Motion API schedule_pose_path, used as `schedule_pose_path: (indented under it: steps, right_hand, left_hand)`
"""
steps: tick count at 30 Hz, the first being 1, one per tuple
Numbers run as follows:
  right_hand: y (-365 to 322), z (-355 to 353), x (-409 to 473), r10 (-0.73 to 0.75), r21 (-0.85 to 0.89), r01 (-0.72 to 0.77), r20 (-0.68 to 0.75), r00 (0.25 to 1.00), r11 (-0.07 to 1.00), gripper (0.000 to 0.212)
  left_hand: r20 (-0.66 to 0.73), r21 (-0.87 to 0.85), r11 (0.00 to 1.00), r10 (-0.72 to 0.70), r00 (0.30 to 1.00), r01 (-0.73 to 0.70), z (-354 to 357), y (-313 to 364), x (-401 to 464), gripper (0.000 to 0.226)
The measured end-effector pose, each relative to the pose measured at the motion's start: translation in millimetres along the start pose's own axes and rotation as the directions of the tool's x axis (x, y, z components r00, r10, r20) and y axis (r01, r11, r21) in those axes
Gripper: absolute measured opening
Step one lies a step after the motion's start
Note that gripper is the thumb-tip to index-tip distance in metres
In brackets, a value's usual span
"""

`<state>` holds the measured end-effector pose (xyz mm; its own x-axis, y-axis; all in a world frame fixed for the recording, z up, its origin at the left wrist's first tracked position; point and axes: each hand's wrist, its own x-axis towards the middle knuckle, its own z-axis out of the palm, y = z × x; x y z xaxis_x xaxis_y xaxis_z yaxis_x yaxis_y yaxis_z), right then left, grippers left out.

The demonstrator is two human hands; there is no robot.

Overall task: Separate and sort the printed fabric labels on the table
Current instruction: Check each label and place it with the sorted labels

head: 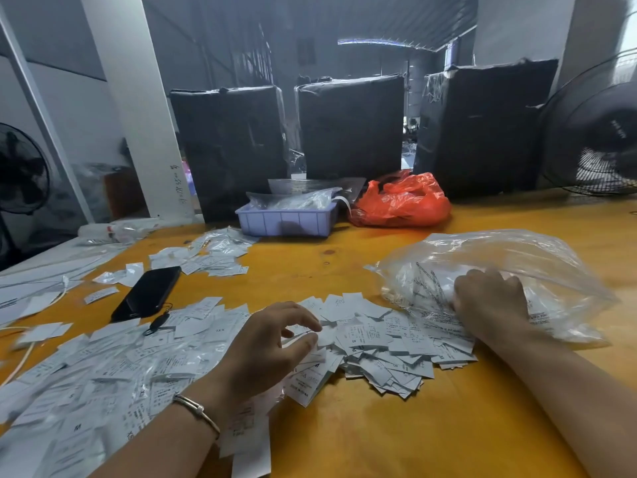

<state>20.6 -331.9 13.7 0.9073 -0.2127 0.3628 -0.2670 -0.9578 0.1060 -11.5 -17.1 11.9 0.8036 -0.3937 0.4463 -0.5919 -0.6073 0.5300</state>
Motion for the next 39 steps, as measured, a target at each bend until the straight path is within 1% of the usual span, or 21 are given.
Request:
schedule_pose_path:
  steps: [5, 8, 9, 11, 14, 17, 20, 21, 22, 23, 24, 26, 27, 28, 30, 31, 32, 33, 34, 36, 39]
  right_hand:
    - [2, 1, 1, -0.009, 0.007, 0.009, -0.058, 0.998, 1.000, 0.016]
    - [0, 3, 1, 0.003, 0.078, -0.001, -0.019, 1.000, 0.997, 0.017]
    - [0, 3, 2, -0.004, 0.058, 0.005, -0.006, 1.000, 0.998, 0.017]
    - [1, 3, 2, -0.007, 0.025, 0.008, -0.031, 0.999, 1.000, 0.019]
    - [5, 5, 2, 0.007, 0.114, 0.005, -0.106, 0.994, 0.993, 0.019]
    - [3, 6, 1, -0.004, 0.178, 0.046, -0.231, 0.973, 0.983, 0.021]
    - [-2, -2, -5, 0.038, 0.362, 0.102, -0.360, 0.932, 0.927, 0.016]
    - [-4, -5, -8, 0.034, 0.386, 0.132, -0.395, 0.918, 0.913, 0.017]
    - [-7, -7, -12, 0.015, 0.410, 0.159, -0.390, 0.921, 0.898, 0.019]
    - [-12, -11, -15, -0.008, 0.465, 0.188, -0.363, 0.932, 0.865, 0.021]
    - [-16, -14, -19, -0.030, 0.562, 0.211, -0.315, 0.949, 0.799, 0.022]
    - [-27, -23, -28, -0.078, 0.774, 0.209, -0.204, 0.976, 0.598, 0.020]
    - [-32, -29, -33, -0.104, 0.840, 0.194, -0.164, 0.981, 0.506, 0.020]
    - [-37, -35, -38, -0.136, 0.891, 0.176, -0.130, 0.982, 0.419, 0.018]
    - [-46, -45, -48, -0.249, 0.955, 0.134, -0.067, 0.966, 0.264, 0.012]
    - [-50, -50, -53, -0.316, 0.968, 0.116, -0.040, 0.948, 0.223, 0.008]
    - [-55, -54, -56, -0.380, 0.971, 0.108, -0.020, 0.925, 0.213, 0.007]
    - [-60, -57, -58, -0.432, 0.970, 0.108, -0.005, 0.902, 0.216, 0.007]
    - [-65, -60, -60, -0.474, 0.970, 0.112, 0.003, 0.881, 0.215, 0.008]
    - [-76, -67, -61, -0.532, 0.977, 0.118, -0.006, 0.847, 0.176, 0.008]
    - [-86, -73, -58, -0.535, 0.977, 0.165, -0.071, 0.842, 0.131, 0.013]
  left_hand:
    - [-0.011, -0.001, 1.000, 0.002, 1.000, -0.002, 2, 0, 0, 0.012]
    - [-0.034, 0.006, 1.000, 0.011, 0.999, -0.011, 0, 0, 1, 0.013]
    - [-0.038, 0.006, 1.000, 0.011, 0.999, -0.011, -1, 1, 1, 0.013]
    - [-0.040, 0.005, 1.000, 0.006, 0.999, -0.006, -1, 2, 1, 0.013]
    - [-0.031, 0.003, 1.000, -0.007, 0.999, 0.007, -1, 3, 0, 0.012]
    - [-0.017, 0.000, 1.000, -0.010, 1.000, 0.010, 0, 2, 0, 0.010]
    - [-0.014, 0.000, 1.000, -0.004, 1.000, 0.004, 1, 1, 1, 0.010]
    - [-0.015, 0.003, 1.000, 0.000, 1.000, 0.000, 2, 0, 1, 0.010]
    - [-0.016, 0.005, 1.000, 0.003, 1.000, -0.003, 2, 0, 1, 0.010]
    - [-0.017, 0.004, 1.000, 0.006, 1.000, -0.006, 3, -1, 2, 0.011]
    - [-0.018, 0.001, 1.000, 0.007, 1.000, -0.007, 4, -2, 2, 0.011]
    - [-0.009, 0.001, 1.000, 0.009, 1.000, -0.009, 6, -3, 3, 0.013]
    - [0.001, 0.005, 1.000, 0.012, 1.000, -0.012, 7, -4, 4, 0.015]
    - [0.012, 0.008, 1.000, 0.012, 1.000, -0.012, 8, -4, 4, 0.019]
    - [0.034, -0.002, 1.000, 0.004, 0.999, -0.004, 9, -4, 4, 0.036]
    - [0.044, -0.013, 1.000, 0.001, 0.999, -0.001, 9, -3, 4, 0.048]
    - [0.053, -0.028, 1.000, -0.002, 0.999, 0.003, 9, -1, 4, 0.060]
    - [0.064, -0.047, 0.999, -0.004, 0.998, 0.007, 10, 1, 4, 0.067]
    - [0.076, -0.071, 0.997, -0.001, 0.997, 0.006, 10, 3, 4, 0.070]
    - [0.078, -0.124, 0.992, 0.014, 0.997, -0.004, 12, 6, 4, 0.061]
    - [0.054, -0.187, 0.982, 0.028, 0.998, -0.017, 12, 10, 4, 0.029]
